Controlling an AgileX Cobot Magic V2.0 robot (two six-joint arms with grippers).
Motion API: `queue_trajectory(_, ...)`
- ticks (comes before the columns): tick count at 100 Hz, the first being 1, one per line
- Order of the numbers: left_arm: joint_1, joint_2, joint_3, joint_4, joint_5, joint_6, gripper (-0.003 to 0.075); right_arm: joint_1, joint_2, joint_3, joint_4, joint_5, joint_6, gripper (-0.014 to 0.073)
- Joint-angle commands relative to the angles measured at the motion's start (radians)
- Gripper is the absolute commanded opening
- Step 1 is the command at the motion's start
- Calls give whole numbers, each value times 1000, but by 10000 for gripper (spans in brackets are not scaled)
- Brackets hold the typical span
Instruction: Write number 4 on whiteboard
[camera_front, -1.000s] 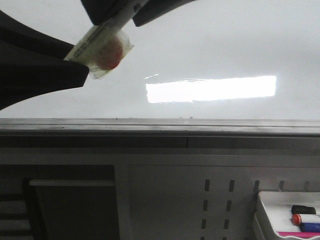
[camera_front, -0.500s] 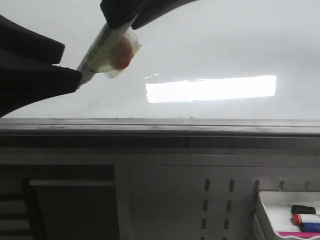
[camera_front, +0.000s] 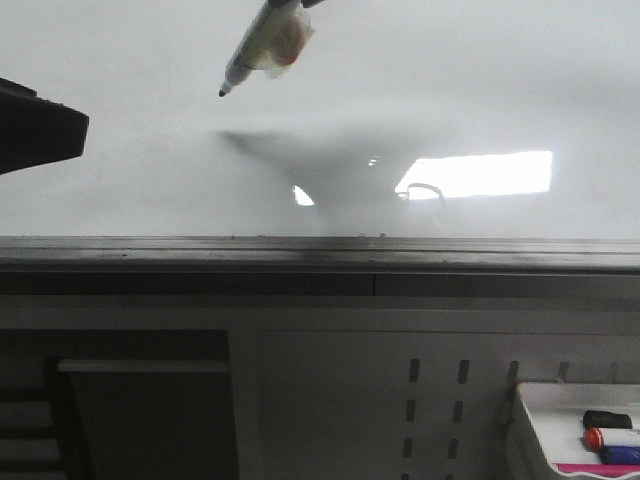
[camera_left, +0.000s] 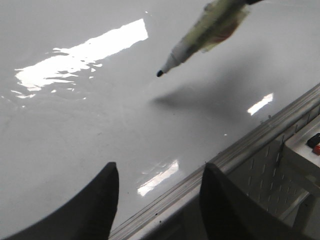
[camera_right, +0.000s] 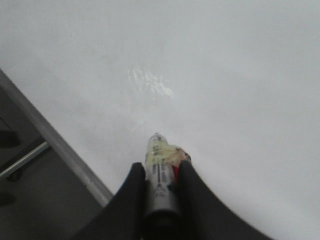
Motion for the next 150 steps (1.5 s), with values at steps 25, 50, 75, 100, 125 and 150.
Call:
queue_trajectory(25,-6,-9,-24,-20,-61,-9,346,-49,48,-90,-25,-113,-7,-64)
queue_trajectory(50,-6,-9,-24,-20,-61,-9,346,28,52,20,21,-62,-7,-64)
queue_trajectory(75,-6,-9,-24,-20,-61,-9,346,-45,-23,40,17,38,-7,-64)
queue_trajectory(100,-6,-9,-24,-20,-61,-9,346,-57,-115,38,17,68,-7,-64)
queue_trajectory(125,-6,-9,-24,-20,-61,-9,346,-42,-52,-69,17,-57,-7,-64)
queue_trajectory(150,-6,-9,-24,-20,-61,-9,346,-49,28,-40,32,110,-7,-64)
